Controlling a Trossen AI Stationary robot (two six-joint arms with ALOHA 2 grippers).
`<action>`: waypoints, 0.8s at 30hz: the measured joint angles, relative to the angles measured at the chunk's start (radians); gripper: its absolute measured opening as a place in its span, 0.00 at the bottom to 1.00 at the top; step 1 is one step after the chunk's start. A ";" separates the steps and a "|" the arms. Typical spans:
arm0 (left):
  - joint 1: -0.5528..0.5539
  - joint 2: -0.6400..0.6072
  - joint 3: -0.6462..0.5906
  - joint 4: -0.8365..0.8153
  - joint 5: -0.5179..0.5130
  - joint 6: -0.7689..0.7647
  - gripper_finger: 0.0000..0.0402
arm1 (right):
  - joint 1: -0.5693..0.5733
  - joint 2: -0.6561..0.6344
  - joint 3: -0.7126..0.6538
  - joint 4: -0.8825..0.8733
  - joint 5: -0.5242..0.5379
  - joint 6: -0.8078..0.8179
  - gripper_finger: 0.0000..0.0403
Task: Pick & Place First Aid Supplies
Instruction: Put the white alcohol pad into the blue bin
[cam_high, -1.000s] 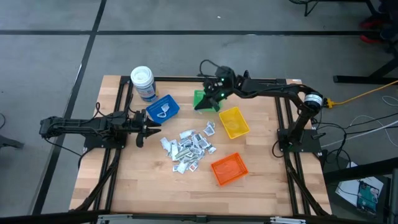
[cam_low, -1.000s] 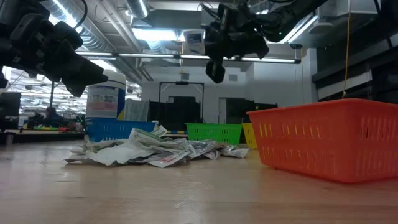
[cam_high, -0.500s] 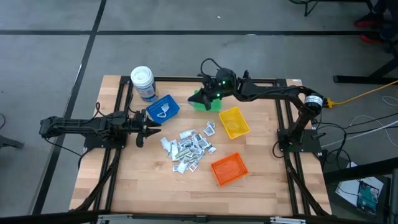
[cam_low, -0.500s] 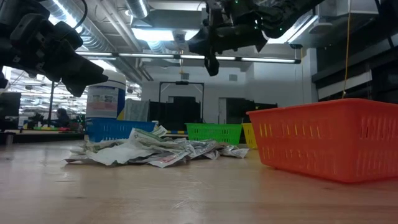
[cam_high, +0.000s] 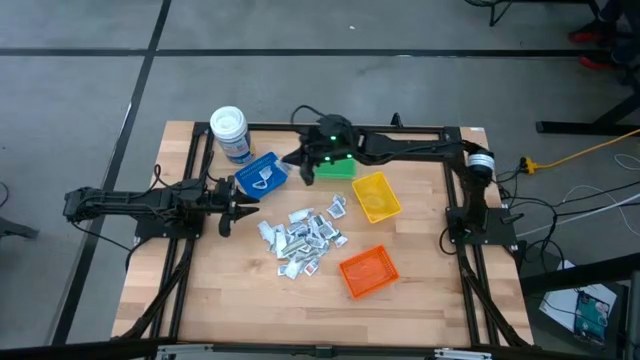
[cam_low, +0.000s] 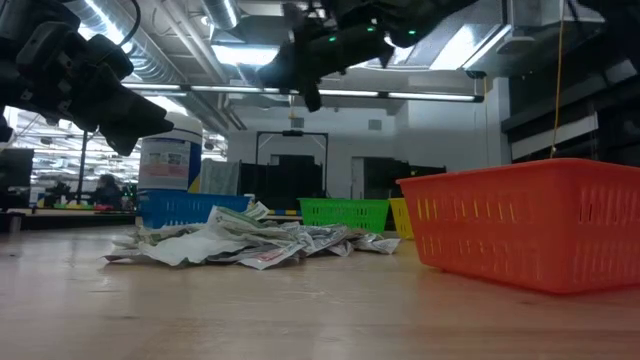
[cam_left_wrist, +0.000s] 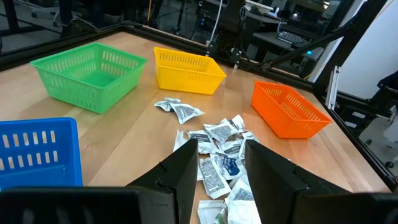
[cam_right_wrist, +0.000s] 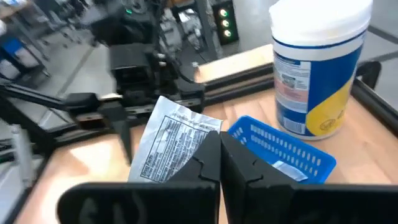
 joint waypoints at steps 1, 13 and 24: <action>0.000 0.000 0.000 0.000 0.000 0.000 0.32 | 0.002 0.027 0.035 -0.018 0.007 -0.009 0.00; 0.000 0.000 0.000 0.000 0.000 0.000 0.32 | 0.001 0.325 0.351 -0.135 0.033 -0.025 0.01; 0.000 0.000 0.000 0.000 0.000 0.000 0.32 | 0.000 0.426 0.423 -0.153 0.033 0.035 0.07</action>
